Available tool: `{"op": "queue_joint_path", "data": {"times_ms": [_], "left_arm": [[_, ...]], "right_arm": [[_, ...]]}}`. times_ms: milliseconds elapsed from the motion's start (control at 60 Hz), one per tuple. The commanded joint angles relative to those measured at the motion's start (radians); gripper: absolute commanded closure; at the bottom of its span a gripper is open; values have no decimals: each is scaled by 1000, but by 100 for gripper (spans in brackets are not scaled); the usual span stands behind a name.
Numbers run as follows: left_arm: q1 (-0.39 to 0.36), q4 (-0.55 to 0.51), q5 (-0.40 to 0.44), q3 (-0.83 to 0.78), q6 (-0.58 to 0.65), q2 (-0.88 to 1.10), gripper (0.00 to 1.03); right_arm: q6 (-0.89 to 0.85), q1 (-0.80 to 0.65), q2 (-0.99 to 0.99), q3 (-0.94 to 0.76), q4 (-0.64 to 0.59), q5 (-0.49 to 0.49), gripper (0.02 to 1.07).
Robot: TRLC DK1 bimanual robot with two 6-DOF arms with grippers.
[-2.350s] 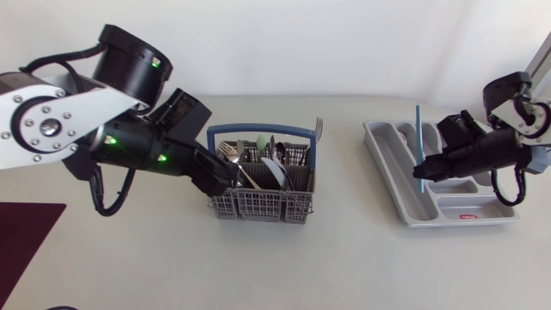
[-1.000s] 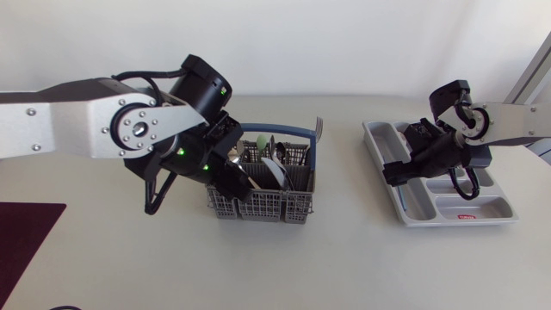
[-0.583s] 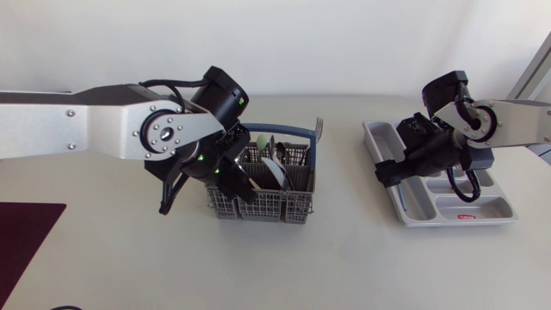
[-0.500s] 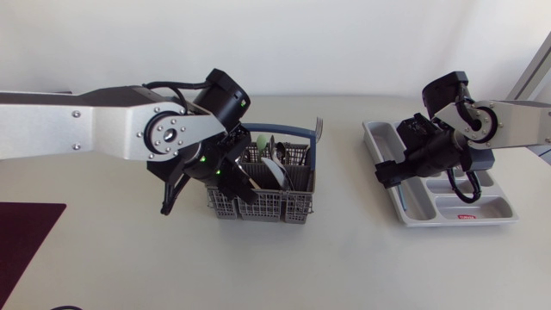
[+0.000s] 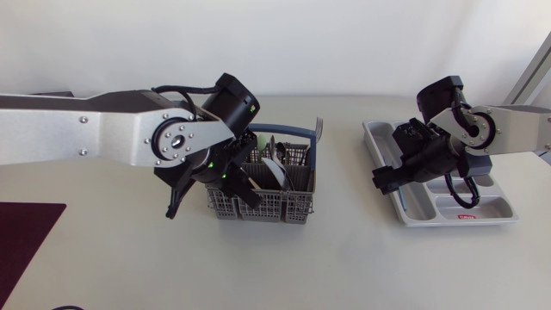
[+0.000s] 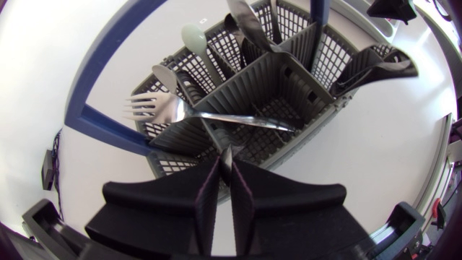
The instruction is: Sort the cutlery from the basket into the organizer compartments.
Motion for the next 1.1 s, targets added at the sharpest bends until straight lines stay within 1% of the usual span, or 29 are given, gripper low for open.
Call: {"op": "queue_joint_path", "data": {"times_ms": [0, 200, 300, 350, 583, 733, 850, 933, 967, 1050, 1083], "left_arm": [[-25, 11, 4, 20, -1, 21, 100], [-63, 34, -57, 1, 33, -14, 100], [-82, 34, -70, 3, 70, -43, 100], [-89, 34, -90, 6, 100, -60, 100], [-94, -18, -93, 49, 284, -160, 100], [-129, -28, -93, 20, 364, -237, 100], [-155, -25, -94, -20, 416, -307, 100], [-168, -25, -114, -40, 444, -379, 100], [-162, -27, -114, -39, 446, -409, 100], [-125, -44, -114, -26, 438, -479, 100], [-122, -53, -113, -19, 429, -496, 100]], "right_arm": [[2, 10, -23, -29, 2, 10, 13], [-15, 18, -38, -32, 0, 12, 13], [-18, 32, -39, -43, 2, 15, 13], [-25, 35, -43, -47, 2, 15, 13], [-52, 91, -101, -80, -1, 15, 13], [-82, 136, -155, -106, 0, 13, 12], [-108, 182, -233, -130, -3, 4, 12], [-125, 208, -314, -147, -5, -10, 12], [-134, 225, -363, -156, -5, -25, 12], [-153, 266, -466, -176, -3, -28, 11], [-159, 289, -501, -182, -6, -28, 11]]}}
